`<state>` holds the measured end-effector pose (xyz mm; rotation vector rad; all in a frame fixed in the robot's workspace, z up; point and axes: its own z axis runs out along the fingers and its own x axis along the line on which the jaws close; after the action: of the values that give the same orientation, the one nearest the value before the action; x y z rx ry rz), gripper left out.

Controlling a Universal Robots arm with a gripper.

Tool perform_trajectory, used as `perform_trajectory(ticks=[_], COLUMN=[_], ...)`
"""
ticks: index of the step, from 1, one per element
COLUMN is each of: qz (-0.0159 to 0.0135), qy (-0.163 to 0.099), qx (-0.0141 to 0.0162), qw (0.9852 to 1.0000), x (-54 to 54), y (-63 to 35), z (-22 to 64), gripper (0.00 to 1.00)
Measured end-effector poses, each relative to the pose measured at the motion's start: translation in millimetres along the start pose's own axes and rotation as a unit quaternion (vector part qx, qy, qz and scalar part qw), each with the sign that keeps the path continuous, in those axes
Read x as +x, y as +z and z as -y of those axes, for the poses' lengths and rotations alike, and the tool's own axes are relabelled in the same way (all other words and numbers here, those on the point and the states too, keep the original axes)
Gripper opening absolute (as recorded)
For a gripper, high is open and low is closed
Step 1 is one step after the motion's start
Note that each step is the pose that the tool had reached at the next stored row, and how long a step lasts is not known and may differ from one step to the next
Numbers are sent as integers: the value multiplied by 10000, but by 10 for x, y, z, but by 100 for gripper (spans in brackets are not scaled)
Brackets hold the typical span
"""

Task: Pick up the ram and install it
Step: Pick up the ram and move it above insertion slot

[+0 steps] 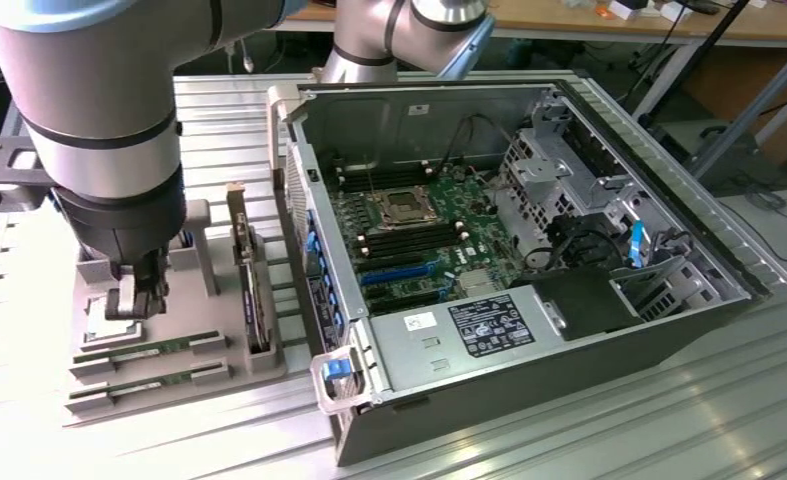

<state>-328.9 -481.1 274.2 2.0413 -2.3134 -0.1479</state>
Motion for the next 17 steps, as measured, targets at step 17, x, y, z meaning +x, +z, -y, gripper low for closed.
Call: perform_trajectory(ticks=[17], qz=[-82], qy=[-900], qx=[-7], qw=[9959], x=[504], y=[216], z=[74], gripper=[24])
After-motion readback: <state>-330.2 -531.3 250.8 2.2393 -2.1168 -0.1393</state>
